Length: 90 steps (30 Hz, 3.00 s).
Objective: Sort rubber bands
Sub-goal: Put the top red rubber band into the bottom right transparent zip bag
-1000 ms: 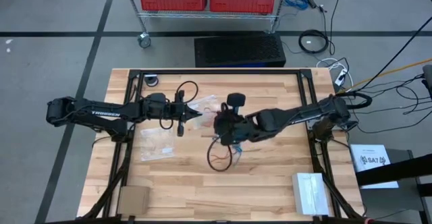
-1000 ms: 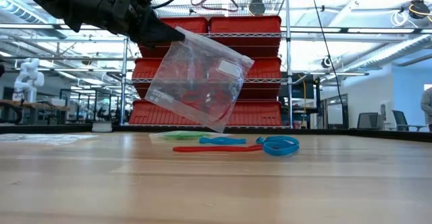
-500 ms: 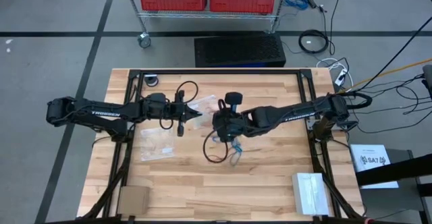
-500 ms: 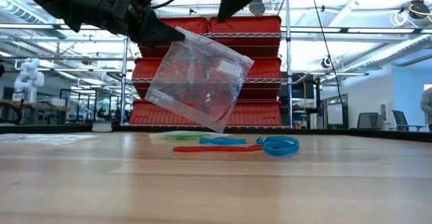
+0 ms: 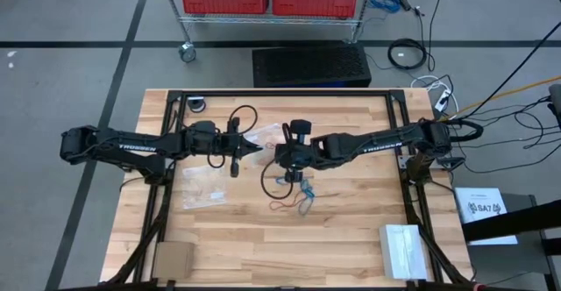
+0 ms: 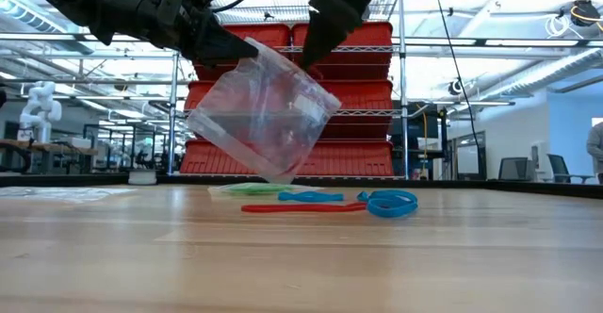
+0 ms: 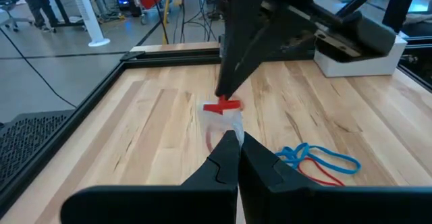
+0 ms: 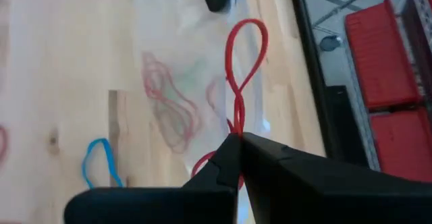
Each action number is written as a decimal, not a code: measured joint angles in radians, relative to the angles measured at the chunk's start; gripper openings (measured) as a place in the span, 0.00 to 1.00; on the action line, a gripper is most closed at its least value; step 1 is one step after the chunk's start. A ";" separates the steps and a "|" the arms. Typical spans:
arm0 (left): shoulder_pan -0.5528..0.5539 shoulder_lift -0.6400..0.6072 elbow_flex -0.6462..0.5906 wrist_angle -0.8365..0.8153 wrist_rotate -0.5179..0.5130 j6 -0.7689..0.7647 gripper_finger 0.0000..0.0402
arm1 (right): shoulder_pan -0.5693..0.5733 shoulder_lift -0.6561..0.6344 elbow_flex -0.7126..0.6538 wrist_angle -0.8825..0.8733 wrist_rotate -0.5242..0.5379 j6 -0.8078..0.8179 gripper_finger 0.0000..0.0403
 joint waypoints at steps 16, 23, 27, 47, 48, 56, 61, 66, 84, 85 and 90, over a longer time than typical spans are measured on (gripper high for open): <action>0.000 0.000 0.000 0.000 0.000 0.000 0.00 | -0.069 0.000 0.000 0.083 -0.182 -0.044 0.08; 0.000 0.000 0.000 -0.001 0.000 0.000 0.00 | -0.064 -0.006 0.024 0.017 -0.181 -0.036 0.26; 0.000 0.000 0.000 -0.003 0.000 0.000 0.00 | -0.044 -0.010 0.091 -0.084 -0.178 -0.027 0.34; 0.000 0.000 0.000 -0.008 0.000 0.000 0.00 | -0.011 -0.025 0.202 -0.558 -0.016 0.047 0.13; 0.000 0.000 0.000 -0.008 0.000 0.000 0.00 | -0.011 -0.039 0.169 -0.531 -0.016 0.045 0.07; 0.000 0.000 0.000 -0.022 0.000 0.000 0.00 | -0.117 -0.195 -0.184 -0.029 -0.164 -0.004 0.00; 0.000 0.000 0.000 -0.022 0.000 0.000 0.00 | -0.211 -0.206 -0.305 0.182 -0.369 0.014 0.00; 0.000 0.000 0.000 -0.022 0.000 0.000 0.00 | -0.243 -0.206 -0.351 0.304 -0.571 0.072 0.00; 0.000 0.000 0.000 -0.022 0.000 0.000 0.00 | -0.162 -0.206 -0.308 0.375 -0.614 0.065 0.00; 0.000 0.000 0.000 -0.022 0.000 0.000 0.00 | -0.158 -0.206 -0.306 0.375 -0.610 0.063 0.00; 0.000 0.000 0.000 -0.022 0.000 0.000 0.00 | -0.142 -0.206 -0.299 0.376 -0.588 0.037 0.00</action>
